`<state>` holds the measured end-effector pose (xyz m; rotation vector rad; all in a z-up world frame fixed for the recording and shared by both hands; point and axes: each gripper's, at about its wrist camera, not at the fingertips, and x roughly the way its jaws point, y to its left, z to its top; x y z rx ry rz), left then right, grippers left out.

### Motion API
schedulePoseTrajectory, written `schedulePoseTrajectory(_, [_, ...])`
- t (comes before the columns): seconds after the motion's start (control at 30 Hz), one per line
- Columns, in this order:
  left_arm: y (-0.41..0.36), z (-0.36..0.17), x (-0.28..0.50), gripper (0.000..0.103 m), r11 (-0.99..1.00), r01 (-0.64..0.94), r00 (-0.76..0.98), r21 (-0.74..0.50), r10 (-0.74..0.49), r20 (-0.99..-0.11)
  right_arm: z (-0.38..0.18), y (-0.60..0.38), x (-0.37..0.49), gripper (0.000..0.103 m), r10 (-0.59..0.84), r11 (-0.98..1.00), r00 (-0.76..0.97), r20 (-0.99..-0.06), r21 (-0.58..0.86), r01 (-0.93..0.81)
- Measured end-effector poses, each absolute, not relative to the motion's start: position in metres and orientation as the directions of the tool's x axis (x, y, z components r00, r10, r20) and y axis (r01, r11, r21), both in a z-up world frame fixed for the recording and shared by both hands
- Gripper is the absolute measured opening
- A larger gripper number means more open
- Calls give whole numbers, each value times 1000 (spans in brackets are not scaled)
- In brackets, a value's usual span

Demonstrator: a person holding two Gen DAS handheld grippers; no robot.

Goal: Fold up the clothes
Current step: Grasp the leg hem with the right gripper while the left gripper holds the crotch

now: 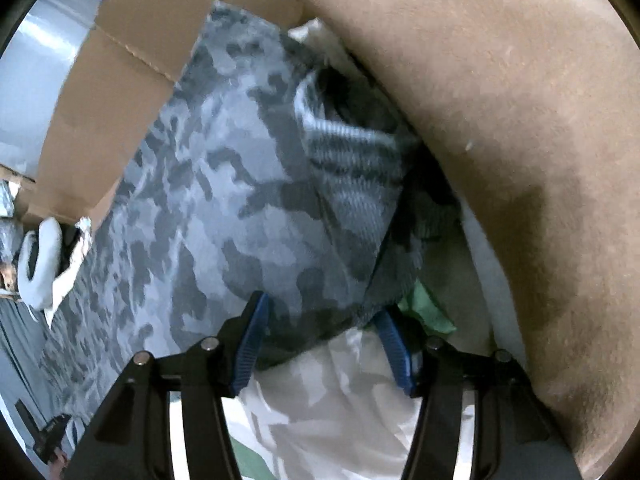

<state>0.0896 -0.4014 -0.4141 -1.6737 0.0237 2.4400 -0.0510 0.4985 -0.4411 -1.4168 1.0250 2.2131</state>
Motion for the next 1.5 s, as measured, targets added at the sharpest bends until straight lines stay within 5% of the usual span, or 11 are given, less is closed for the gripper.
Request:
schedulePoseTrajectory(0.1, [-403, -415, 90, 13, -984, -149, -350, -99, 146, -925, -430, 493, -50, 42, -86, -739, -470, -878, 373, -561])
schedulePoseTrajectory(1.1, [-407, -431, 94, 13, -982, -152, -327, -110, 155, -932, -417, 502, -80, 39, 99, -765, -415, -905, 197, -613])
schedulePoseTrajectory(1.27, [-406, -435, 97, 13, -981, -171, -311, -93, 143, -939, -413, 505, -85, 10, 104, -764, -405, -908, 187, -617])
schedulePoseTrajectory(1.5, [-407, -429, 96, 13, -979, -180, -299, -97, 149, -943, -386, 510, -82, 6, 56, -761, -463, -885, 262, -593])
